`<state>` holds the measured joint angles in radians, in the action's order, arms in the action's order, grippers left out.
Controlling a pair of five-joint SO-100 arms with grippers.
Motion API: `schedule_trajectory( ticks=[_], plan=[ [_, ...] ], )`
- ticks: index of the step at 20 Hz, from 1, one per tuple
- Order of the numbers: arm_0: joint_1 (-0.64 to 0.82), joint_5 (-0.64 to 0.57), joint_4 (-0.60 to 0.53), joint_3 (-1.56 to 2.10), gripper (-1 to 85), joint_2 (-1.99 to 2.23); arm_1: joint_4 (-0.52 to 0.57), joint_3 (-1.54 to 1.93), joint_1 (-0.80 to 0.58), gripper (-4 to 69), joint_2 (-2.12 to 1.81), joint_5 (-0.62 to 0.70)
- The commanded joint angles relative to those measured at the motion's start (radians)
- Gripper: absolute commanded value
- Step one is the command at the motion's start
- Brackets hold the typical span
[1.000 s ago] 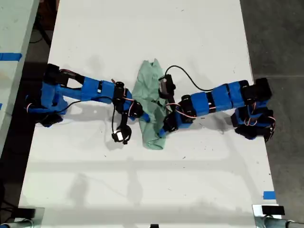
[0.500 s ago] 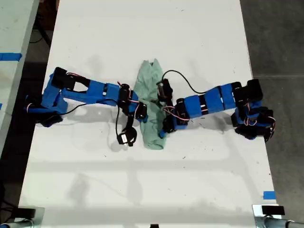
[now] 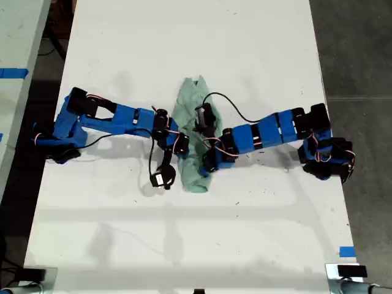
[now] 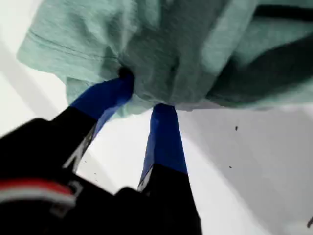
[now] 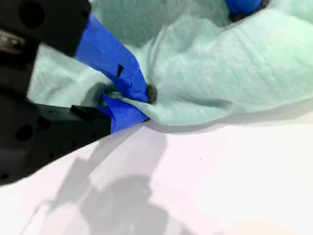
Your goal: Fold t shirt
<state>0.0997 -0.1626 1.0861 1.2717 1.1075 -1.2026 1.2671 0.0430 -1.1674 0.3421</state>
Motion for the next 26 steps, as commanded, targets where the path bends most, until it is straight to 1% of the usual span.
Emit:
schedule_trajectory(
  ticks=[1,3,5,6,9,11,12,14,16,19,21,23,26],
  plan=[
    [-0.021,-0.008,0.002,-0.063,-0.2,0.009,-0.021,-0.041,-0.003,0.5,-0.002,-0.003],
    [-0.028,-0.003,0.029,-0.094,-0.2,0.011,-0.1,-0.126,0.017,0.6,-0.015,-0.003],
    [-0.043,0.029,0.097,-0.178,-0.2,0.012,-0.186,-0.267,0.044,0.6,-0.017,0.006],
    [-0.054,0.051,0.129,-0.225,-0.2,0.015,-0.204,-0.308,0.057,0.5,-0.021,0.008],
    [-0.087,0.095,0.156,-0.249,-0.2,0.095,-0.212,-0.311,0.075,0.4,-0.124,0.003],
    [-0.095,0.097,0.163,-0.249,-0.2,0.175,-0.21,-0.316,0.06,0.4,-0.202,0.034],
    [-0.081,0.087,0.181,-0.247,-0.2,0.213,-0.209,-0.316,0.041,0.4,-0.241,0.057],
    [-0.028,0.072,0.261,-0.245,-0.2,0.268,-0.21,-0.302,-0.012,0.4,-0.31,0.103],
    [0.046,0.028,0.316,-0.242,-0.2,0.316,-0.209,-0.288,-0.083,0.4,-0.356,0.167],
    [0.189,-0.057,0.345,-0.239,-0.2,0.367,-0.158,-0.278,-0.21,0.4,-0.374,0.299],
    [0.302,-0.129,0.345,-0.239,-0.2,0.365,-0.091,-0.258,-0.304,0.4,-0.359,0.393],
    [0.411,-0.192,0.328,-0.239,-0.2,0.347,-0.023,-0.252,-0.397,0.4,-0.314,0.508],
    [0.555,-0.287,0.275,-0.241,-0.2,0.256,0.075,-0.256,-0.532,0.9,-0.213,0.64]
  ],
)
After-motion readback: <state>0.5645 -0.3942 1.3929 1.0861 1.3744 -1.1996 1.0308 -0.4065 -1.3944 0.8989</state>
